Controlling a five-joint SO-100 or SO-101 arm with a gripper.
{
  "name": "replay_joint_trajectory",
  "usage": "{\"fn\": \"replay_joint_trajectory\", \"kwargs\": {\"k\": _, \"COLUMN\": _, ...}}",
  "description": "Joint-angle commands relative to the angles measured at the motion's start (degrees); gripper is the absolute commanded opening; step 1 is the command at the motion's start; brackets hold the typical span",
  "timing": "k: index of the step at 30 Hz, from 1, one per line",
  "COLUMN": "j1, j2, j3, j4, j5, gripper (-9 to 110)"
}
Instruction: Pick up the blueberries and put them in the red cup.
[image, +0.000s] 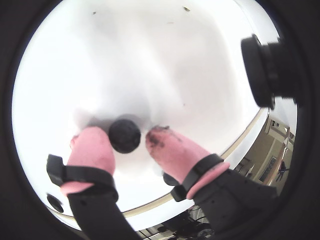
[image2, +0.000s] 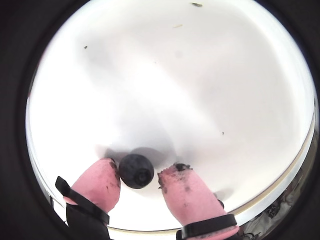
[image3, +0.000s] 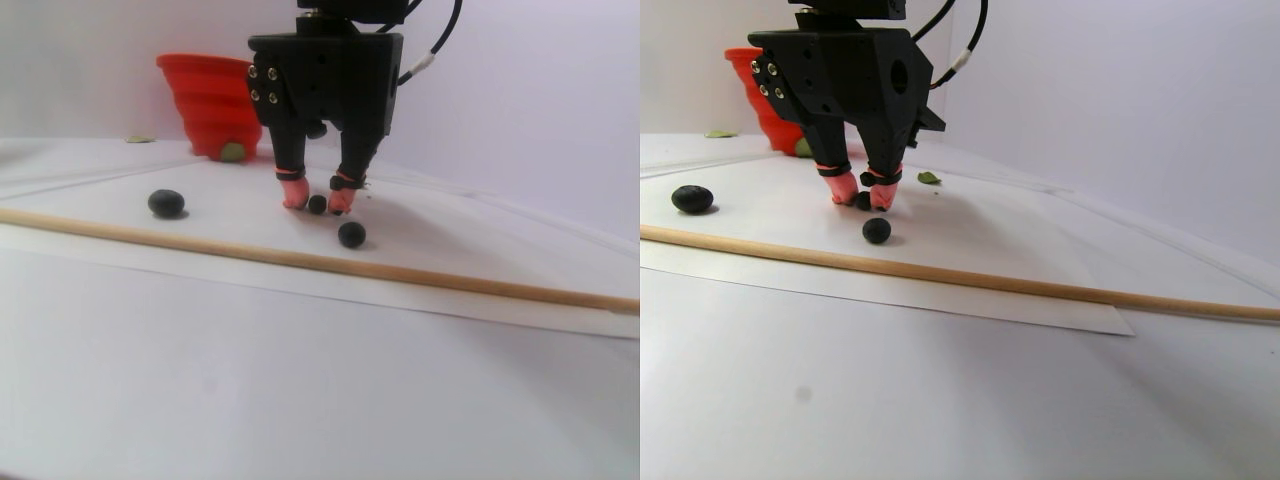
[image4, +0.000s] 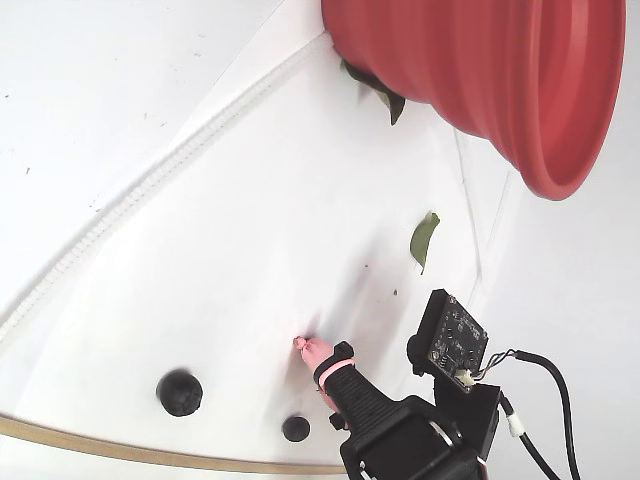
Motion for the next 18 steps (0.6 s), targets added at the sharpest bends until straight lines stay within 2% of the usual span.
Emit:
{"fn": "replay_joint_trajectory", "kwargs": {"k": 1, "j1": 0.8, "j2": -0.4, "j3": -1.7, "j4": -0.8, "j5": -0.8, "gripper": 15}}
{"fn": "replay_joint_trajectory", "kwargs": {"k": 18, "j1": 1.3, "j2": -0.4, "j3": -1.9, "j4": -0.6, "j5": -3.3, "gripper": 11}}
